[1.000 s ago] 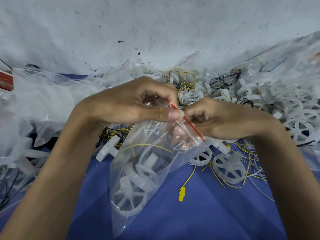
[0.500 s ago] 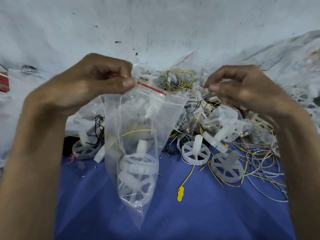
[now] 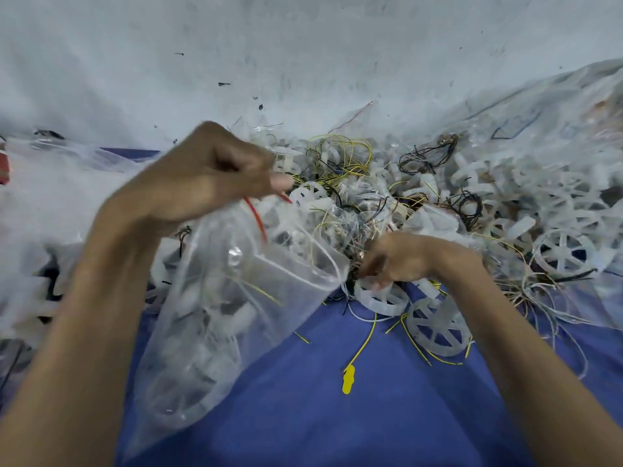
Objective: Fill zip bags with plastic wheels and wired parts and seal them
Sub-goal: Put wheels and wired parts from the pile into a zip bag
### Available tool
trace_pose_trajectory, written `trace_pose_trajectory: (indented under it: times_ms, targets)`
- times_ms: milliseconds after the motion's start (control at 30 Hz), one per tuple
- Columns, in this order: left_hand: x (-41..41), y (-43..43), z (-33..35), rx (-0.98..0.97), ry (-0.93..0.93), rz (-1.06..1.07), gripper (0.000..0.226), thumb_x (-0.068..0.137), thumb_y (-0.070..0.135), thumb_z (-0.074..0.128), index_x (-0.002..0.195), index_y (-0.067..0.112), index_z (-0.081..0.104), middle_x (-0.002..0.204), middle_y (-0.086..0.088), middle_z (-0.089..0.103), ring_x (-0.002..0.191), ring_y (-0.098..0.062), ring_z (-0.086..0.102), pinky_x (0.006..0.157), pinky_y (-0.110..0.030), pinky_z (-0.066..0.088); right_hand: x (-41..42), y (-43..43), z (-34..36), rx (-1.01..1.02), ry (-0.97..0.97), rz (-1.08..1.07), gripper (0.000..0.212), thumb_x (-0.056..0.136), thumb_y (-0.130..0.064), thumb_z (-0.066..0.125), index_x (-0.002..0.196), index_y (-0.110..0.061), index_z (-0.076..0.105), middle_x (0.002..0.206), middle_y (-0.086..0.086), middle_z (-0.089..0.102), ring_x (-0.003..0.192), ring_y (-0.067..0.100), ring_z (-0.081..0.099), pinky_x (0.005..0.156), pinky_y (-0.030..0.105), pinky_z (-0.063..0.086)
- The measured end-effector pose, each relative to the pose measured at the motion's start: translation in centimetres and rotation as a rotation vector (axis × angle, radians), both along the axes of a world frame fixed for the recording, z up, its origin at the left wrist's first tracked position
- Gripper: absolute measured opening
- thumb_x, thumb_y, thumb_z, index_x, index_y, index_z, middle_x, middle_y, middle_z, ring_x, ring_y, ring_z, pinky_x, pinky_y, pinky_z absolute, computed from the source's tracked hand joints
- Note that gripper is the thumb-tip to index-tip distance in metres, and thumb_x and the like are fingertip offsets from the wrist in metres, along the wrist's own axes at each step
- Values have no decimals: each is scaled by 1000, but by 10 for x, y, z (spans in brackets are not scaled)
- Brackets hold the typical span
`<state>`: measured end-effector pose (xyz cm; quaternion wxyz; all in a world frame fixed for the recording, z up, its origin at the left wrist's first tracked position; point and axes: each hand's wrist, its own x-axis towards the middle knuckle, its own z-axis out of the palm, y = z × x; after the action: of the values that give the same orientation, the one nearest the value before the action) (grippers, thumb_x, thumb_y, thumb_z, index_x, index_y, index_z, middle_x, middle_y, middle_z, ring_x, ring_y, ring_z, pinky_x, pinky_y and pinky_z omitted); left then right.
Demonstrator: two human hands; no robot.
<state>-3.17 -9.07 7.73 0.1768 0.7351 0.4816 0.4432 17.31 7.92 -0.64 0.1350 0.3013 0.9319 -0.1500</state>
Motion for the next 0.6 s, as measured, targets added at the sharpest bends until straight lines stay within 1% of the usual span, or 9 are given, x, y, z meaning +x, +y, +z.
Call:
trace_pose_trajectory:
  times_ms: [100,167,300,367,400,467,500,567,600]
  targets:
    - [20,2,-1,-95,100,-9,55,81,23,71,47,20,28,50,0,21,49,-17,19,52,-24,22,0,1,5,114,-45,-18,28,84,-23,67,111,-22,68,109,-2,65,104,17,57,83,23,42]
    - [18,1,0,-150,132,4,54,82,22,69,47,15,28,50,-5,22,48,-19,20,52,-26,23,-2,-1,4,138,-87,-29,28,82,-20,66,110,-23,68,103,-3,62,98,17,56,80,23,42]
    - [4,-6,2,-257,219,24,56,80,23,72,47,19,26,53,-8,19,49,-18,18,50,-22,23,-7,-8,-2,204,-176,-76,25,72,-13,67,95,-22,70,92,2,61,89,23,60,79,37,55]
    - [-6,-9,2,-310,259,43,52,77,25,69,47,20,27,53,-8,19,49,-17,18,49,-19,22,-10,-9,-4,339,-65,-24,12,76,-12,60,83,-18,68,89,3,61,86,24,61,74,36,55]
    - [-9,-9,2,-336,277,57,53,77,26,71,46,20,28,52,-6,20,49,-16,19,48,-16,23,-14,-10,-7,383,82,19,8,80,-13,58,79,-16,65,89,2,58,86,23,59,73,34,53]
    - [-15,-8,1,-389,318,89,55,79,24,75,45,21,31,49,0,23,47,-13,21,46,-11,25,-26,-17,-16,371,379,123,12,87,-22,55,96,-19,63,104,0,50,101,17,50,85,34,45]
    - [-17,-7,0,-409,334,104,54,80,21,73,44,21,33,48,2,24,47,-13,21,46,-11,26,-32,-20,-22,373,434,171,22,89,-27,54,110,-22,60,119,0,45,113,16,43,93,35,41]
    - [-20,-6,-2,-446,359,114,51,80,19,72,45,21,35,47,5,25,46,-12,22,45,-10,26,-40,-18,-37,433,294,205,43,90,-36,52,132,-29,46,148,-3,20,136,16,19,106,43,31]
    - [-21,-5,-3,-458,375,115,50,80,20,72,45,20,36,47,6,26,46,-11,23,45,-10,25,-40,-16,-42,471,187,184,50,90,-39,51,138,-31,39,154,-8,5,140,16,8,110,47,25]
